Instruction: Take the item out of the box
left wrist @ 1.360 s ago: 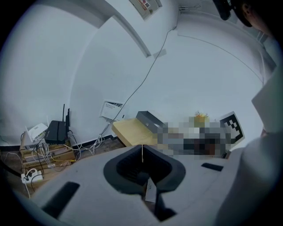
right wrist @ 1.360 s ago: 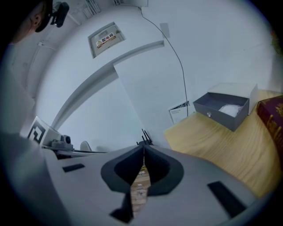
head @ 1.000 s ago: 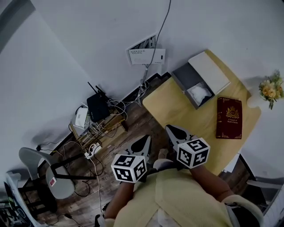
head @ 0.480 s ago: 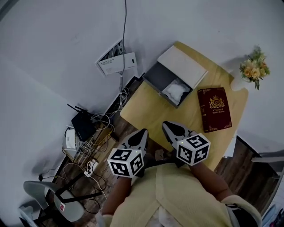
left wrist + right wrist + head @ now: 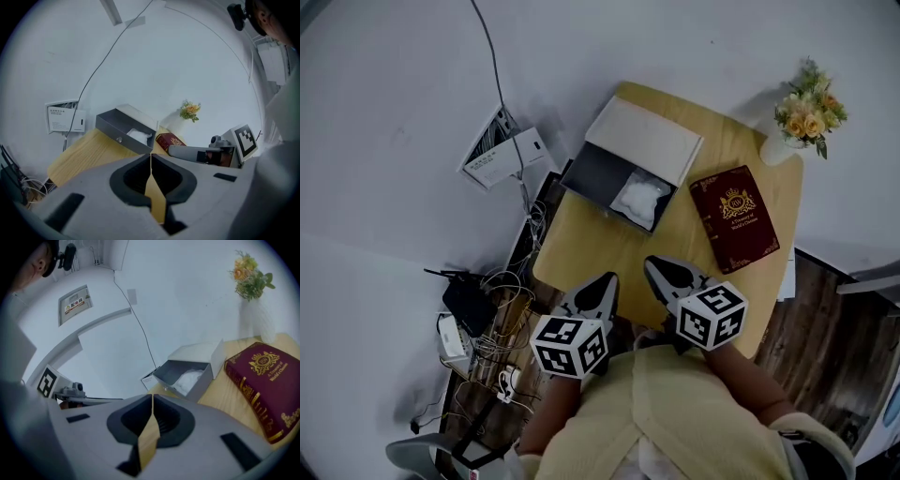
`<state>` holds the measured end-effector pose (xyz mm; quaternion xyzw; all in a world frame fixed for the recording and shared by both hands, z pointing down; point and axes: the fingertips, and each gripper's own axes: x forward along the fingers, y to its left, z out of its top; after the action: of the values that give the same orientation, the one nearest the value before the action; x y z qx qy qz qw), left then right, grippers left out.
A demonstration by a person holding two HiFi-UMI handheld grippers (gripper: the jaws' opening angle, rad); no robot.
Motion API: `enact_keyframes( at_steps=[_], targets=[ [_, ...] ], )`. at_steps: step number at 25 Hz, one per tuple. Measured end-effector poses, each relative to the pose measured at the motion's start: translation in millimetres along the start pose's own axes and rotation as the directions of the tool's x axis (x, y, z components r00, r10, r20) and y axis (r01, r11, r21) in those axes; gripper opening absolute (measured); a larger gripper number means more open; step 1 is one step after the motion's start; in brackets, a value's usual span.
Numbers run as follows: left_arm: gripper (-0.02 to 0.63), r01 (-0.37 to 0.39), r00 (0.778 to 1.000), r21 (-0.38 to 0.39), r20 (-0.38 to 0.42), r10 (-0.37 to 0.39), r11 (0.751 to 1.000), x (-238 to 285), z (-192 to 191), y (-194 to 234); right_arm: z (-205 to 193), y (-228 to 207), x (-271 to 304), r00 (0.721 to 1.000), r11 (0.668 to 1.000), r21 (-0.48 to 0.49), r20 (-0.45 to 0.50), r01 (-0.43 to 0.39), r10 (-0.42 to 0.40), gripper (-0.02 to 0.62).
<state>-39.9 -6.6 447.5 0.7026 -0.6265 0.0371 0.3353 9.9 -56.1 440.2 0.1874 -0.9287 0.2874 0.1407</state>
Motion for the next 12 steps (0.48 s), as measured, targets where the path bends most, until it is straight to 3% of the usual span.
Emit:
enact_keyframes(
  at_steps=[5, 12],
  targets=[
    [0.023, 0.070, 0.997, 0.047, -0.044, -0.068, 0.996, 18, 17, 17, 17, -19, 15, 0.993, 0.993, 0.040, 0.045, 0.112, -0.113, 0.032],
    [0.023, 0.185, 0.978, 0.111, -0.116, -0.172, 0.977, 43, 44, 37, 35, -38, 34, 0.961, 0.961, 0.092, 0.074, 0.260, -0.267, 0.032]
  ],
)
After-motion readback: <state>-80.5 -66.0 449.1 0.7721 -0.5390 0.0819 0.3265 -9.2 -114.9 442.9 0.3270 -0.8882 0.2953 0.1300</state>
